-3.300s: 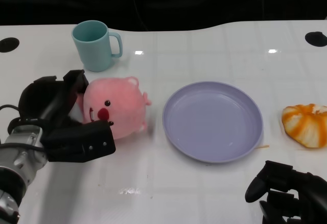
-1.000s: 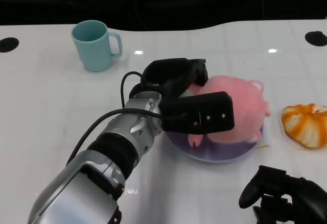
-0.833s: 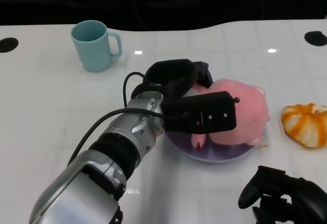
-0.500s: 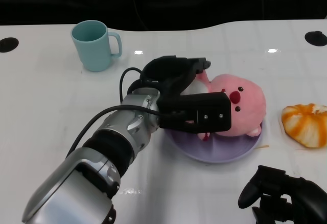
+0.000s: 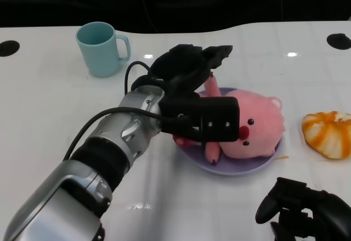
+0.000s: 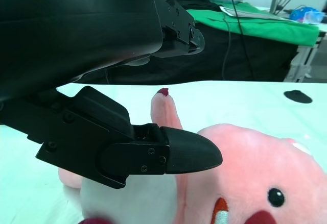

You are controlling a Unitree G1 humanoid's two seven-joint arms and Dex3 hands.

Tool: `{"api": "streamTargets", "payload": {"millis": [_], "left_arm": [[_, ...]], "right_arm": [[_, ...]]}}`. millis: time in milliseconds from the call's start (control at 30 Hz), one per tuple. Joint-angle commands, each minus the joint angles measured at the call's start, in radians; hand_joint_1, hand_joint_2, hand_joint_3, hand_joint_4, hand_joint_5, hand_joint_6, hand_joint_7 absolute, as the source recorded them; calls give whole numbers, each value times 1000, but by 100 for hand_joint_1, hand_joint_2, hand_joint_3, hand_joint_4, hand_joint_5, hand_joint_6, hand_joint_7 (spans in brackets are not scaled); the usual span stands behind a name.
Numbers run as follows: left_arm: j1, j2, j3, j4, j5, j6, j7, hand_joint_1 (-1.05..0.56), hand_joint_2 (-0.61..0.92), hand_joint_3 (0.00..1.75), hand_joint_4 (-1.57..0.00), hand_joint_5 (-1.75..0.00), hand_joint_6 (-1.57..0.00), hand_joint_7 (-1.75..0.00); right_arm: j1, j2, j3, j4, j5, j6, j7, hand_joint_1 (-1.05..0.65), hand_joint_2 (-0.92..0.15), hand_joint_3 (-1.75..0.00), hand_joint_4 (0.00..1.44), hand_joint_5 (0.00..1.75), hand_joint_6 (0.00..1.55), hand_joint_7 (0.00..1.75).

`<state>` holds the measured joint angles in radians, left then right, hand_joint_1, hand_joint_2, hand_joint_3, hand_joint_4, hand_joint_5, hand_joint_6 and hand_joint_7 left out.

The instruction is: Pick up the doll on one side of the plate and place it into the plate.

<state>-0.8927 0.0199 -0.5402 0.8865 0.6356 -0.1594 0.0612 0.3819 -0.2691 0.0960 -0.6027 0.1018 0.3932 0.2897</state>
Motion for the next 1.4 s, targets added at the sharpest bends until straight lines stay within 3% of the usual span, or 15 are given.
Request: {"api": "streamTargets", "payload": {"millis": [33, 400, 500, 700, 1000, 1033, 1067, 1100, 1167, 1400], "left_arm": [[36, 41, 20, -64, -20, -18, -38, -94, 92, 50, 0, -34, -14, -2], [199, 132, 81, -304, -77, -81, -85, -85, 92, 41, 0, -51, -20, -5], [252, 147, 109, -376, -103, -86, -100, -77, 92, 31, 0, -55, -23, -6], [338, 171, 150, -476, -143, -120, -108, -51, 90, 8, 0, -72, -30, -9], [467, 189, 224, -554, -226, -223, -87, -17, 83, 7, -20, -82, -53, -14], [482, 190, 232, -558, -234, -243, -81, -14, 78, 18, -25, -82, -58, -12], [498, 189, 241, -565, -241, -259, -79, -11, 53, 68, -35, -82, -67, -10], [509, 188, 248, -570, -246, -269, -79, -9, 40, 93, -40, -82, -72, -9], [534, 190, 260, -591, -251, -280, -83, -6, 29, 117, -49, -84, -81, -10], [626, 231, 296, -683, -304, -287, -151, -1, 33, 131, -79, -105, -113, -26]], "right_arm": [[-1, -6, -8, -5, 3, -4, 1, -3, -69, -105, 62, 175, 53, 146], [1, -8, -13, 2, 7, -12, 5, -4, -69, -105, 62, 175, 53, 146], [1, -11, -14, 3, 6, -14, 7, -5, -69, -104, 61, 175, 53, 146], [1, -8, -15, 7, 10, -15, 10, -5, -69, -104, 62, 175, 54, 146], [-5, -7, -12, 10, 7, -6, 8, -5, -70, -103, 61, 175, 54, 145], [-6, -7, -11, 10, 7, -6, 8, -5, -70, -103, 61, 175, 54, 145], [-6, -8, -10, 11, 6, -9, 9, -5, -70, -103, 61, 175, 54, 145], [-5, -8, -9, 11, 5, -11, 9, -5, -70, -103, 61, 175, 54, 145], [-3, -9, -8, 10, 2, -17, 9, -5, -70, -103, 61, 175, 54, 145], [-4, -6, -11, -6, 8, 4, 4, -5, -70, -104, 62, 175, 54, 146]]}}
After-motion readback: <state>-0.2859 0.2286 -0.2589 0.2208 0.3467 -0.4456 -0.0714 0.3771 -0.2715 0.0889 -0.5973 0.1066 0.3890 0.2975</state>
